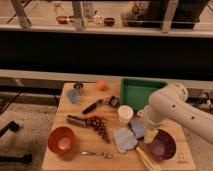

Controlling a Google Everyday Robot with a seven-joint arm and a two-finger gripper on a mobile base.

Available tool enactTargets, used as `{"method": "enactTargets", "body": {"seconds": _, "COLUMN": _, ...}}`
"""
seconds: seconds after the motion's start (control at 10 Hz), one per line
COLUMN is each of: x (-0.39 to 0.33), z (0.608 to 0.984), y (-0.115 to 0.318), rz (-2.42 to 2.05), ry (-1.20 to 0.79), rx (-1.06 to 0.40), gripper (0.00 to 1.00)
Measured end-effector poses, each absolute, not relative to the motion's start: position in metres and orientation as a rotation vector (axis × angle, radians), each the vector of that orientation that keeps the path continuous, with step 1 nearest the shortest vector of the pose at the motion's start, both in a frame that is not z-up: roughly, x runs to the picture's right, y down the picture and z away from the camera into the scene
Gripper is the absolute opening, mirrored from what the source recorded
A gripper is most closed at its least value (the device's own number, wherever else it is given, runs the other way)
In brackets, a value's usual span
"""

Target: Wipe purple bowl with towel

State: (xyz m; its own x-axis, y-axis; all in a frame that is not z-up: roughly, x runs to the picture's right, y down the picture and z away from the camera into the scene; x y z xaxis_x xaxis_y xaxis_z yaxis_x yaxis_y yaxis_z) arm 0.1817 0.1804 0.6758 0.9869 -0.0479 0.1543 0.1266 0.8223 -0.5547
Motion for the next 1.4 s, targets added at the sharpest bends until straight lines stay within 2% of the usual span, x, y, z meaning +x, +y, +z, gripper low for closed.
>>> {"method": "enactTargets", "body": {"seconds": 1.4, "x": 0.124, "z": 0.707, "y": 0.237, "rz": -0.157, "ry": -0.185, "rx": -0.666, "gripper": 0.8}}
